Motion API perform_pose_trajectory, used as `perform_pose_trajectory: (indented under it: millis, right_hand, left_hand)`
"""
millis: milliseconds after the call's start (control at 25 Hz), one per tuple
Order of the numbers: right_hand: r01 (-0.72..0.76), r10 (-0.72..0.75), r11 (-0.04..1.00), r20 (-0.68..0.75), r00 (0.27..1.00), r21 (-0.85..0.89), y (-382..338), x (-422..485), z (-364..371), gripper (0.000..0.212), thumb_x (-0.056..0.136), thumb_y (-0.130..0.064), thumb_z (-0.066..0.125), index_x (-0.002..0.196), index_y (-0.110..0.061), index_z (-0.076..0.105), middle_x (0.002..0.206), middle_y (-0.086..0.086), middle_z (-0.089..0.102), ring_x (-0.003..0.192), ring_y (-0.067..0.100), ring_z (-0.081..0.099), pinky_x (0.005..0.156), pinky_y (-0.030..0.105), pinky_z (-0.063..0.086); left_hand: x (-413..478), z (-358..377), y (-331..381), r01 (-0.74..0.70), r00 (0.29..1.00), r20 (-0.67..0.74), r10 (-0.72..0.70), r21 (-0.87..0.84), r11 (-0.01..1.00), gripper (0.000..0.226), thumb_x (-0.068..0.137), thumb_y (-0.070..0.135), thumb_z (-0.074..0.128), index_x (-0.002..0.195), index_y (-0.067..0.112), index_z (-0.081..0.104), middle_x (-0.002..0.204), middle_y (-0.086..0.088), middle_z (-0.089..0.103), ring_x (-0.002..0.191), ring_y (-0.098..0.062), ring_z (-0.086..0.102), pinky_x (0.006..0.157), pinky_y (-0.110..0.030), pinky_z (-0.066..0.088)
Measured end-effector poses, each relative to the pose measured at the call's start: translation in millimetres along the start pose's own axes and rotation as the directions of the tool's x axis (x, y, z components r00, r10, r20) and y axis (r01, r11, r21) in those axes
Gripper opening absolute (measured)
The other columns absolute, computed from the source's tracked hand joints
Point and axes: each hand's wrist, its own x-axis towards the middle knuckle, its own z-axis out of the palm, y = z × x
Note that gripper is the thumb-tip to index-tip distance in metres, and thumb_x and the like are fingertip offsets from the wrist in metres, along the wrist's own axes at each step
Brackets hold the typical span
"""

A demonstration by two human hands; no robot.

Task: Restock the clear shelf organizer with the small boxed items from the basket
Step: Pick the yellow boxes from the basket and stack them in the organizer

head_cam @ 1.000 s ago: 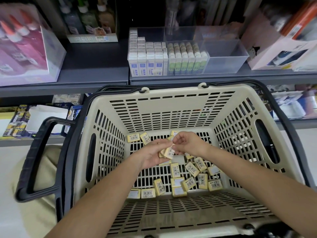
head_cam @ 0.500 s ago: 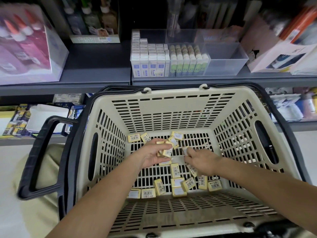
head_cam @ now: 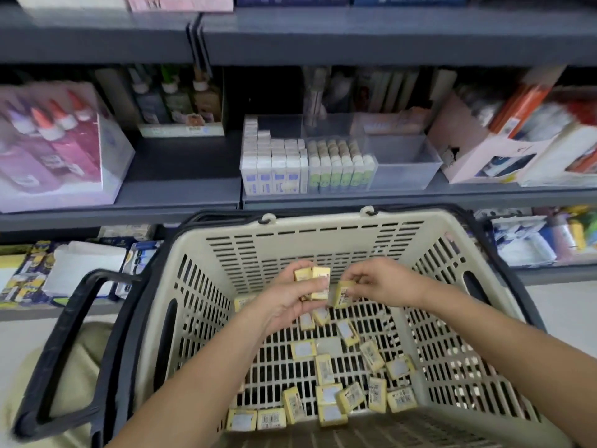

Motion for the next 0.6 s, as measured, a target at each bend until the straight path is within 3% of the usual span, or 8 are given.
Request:
perform_pose_trajectory:
  millis: [120,280,360,480,520,600]
  right_hand:
    - [0.024,-0.005,0.994,-0.169,0.986,0.111,-10,-12,-51,0.013,0.084,-0.022,0.066,0.097,-0.024,0.068,0.092,-0.009,0.071,0.084,0.004,0.066,0.083,0.025,0.051]
    - [0.099,0.001,0.970,-0.409,0.912,0.224,-13,-16,-123,0.014,0.079,-0.014,0.071,0.092,-0.018,0.069,0.090,0.004,0.072,0.081,0.013,0.066,0.081,0.024,0.052]
    - [0.104,-0.011,0.984,-0.536,0.844,0.144,-9,-9,-153,0.013,0.078,-0.013,0.072,0.089,-0.019,0.069,0.088,0.005,0.071,0.077,0.010,0.063,0.074,0.012,0.048]
    - [-0.071,0.016,0.996,-0.664,0.747,-0.055,4,11,-182,0.016,0.080,-0.024,0.071,0.094,-0.019,0.071,0.085,-0.003,0.068,0.075,0.009,0.059,0.061,0.006,0.040]
    - [-0.144,0.030,0.982,-0.660,0.751,-0.119,9,19,-187,0.019,0.081,-0.029,0.069,0.097,-0.019,0.071,0.086,-0.002,0.068,0.079,0.012,0.061,0.064,0.011,0.040]
    - [-0.211,0.061,0.954,-0.547,0.835,-0.215,21,34,-185,0.025,0.083,-0.035,0.065,0.102,-0.020,0.070,0.098,0.001,0.070,0.094,0.017,0.063,0.079,0.022,0.045]
  left_hand:
    - [-7,21,20,-0.108,0.993,0.062,0.104,0.056,0.993,0.064,0.055,0.003,0.076,0.114,0.011,0.051,0.098,-0.011,0.068,0.085,-0.023,0.070,0.065,-0.030,0.058]
    - [-12,51,58,-0.273,0.950,0.187,0.250,0.113,0.955,0.052,0.055,0.004,0.076,0.104,0.013,0.058,0.082,-0.002,0.073,0.078,-0.019,0.070,0.062,-0.029,0.057]
    - [-8,63,79,-0.367,0.921,0.197,0.337,0.143,0.919,0.045,0.058,0.006,0.078,0.098,0.016,0.060,0.082,-0.001,0.071,0.077,-0.017,0.069,0.063,-0.030,0.057]
    - [13,70,103,-0.489,0.868,0.082,0.490,0.318,0.812,0.037,0.070,0.005,0.077,0.095,0.025,0.058,0.098,-0.006,0.064,0.087,-0.020,0.065,0.077,-0.040,0.057]
    - [21,71,108,-0.509,0.845,0.047,0.532,0.376,0.775,0.036,0.072,0.007,0.077,0.094,0.027,0.056,0.102,-0.008,0.061,0.091,-0.023,0.063,0.081,-0.042,0.056]
    - [34,70,111,-0.537,0.810,0.017,0.586,0.424,0.730,0.035,0.074,0.007,0.076,0.093,0.027,0.055,0.101,-0.007,0.059,0.089,-0.022,0.062,0.078,-0.039,0.058]
